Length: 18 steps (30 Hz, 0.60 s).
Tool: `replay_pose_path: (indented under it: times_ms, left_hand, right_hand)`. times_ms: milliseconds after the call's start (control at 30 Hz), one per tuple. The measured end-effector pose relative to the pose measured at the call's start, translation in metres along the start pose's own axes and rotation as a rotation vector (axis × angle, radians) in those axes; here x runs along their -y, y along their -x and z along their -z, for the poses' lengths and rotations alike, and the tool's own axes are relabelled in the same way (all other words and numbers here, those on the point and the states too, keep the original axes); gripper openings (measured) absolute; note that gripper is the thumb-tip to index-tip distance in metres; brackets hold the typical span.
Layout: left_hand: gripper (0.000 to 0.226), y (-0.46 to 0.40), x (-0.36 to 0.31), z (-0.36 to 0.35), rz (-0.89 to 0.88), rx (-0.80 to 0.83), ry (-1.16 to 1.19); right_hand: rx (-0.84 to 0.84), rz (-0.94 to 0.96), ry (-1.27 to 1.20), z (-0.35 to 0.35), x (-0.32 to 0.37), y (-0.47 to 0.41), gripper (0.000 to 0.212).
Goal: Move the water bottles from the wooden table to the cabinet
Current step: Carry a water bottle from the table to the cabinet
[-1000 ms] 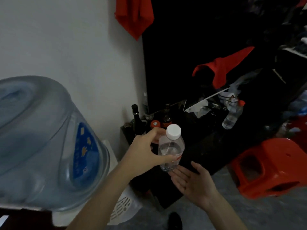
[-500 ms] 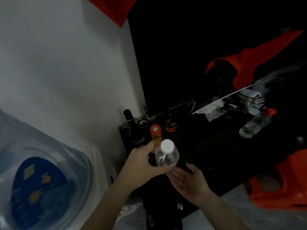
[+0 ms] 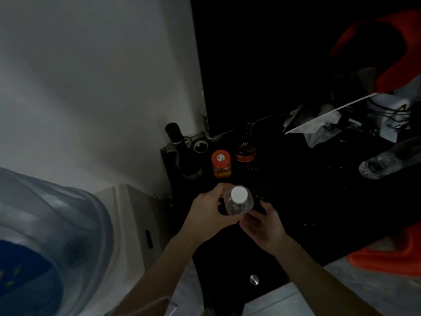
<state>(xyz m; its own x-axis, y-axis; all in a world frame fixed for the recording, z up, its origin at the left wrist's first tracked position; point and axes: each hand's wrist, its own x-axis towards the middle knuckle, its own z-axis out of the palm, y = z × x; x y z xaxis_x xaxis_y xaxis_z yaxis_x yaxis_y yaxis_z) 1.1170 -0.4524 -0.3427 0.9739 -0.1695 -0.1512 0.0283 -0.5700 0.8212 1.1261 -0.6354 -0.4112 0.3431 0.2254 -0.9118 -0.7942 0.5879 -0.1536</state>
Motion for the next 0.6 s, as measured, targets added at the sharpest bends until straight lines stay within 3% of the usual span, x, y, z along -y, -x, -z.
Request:
replay_pose_path:
  times_ms: [433, 600]
  left_hand:
    - [0.059, -0.023, 0.01, -0.026, 0.064, 0.002, 0.033]
    - [0.057, -0.023, -0.001, -0.015, 0.154, 0.105, 0.063]
  right_hand:
    - [-0.005, 0.05, 0.121, 0.011, 0.022, -0.013, 0.062]
    - [-0.067, 0.083, 0.258, 0.003, 0.032, -0.001, 0.058]
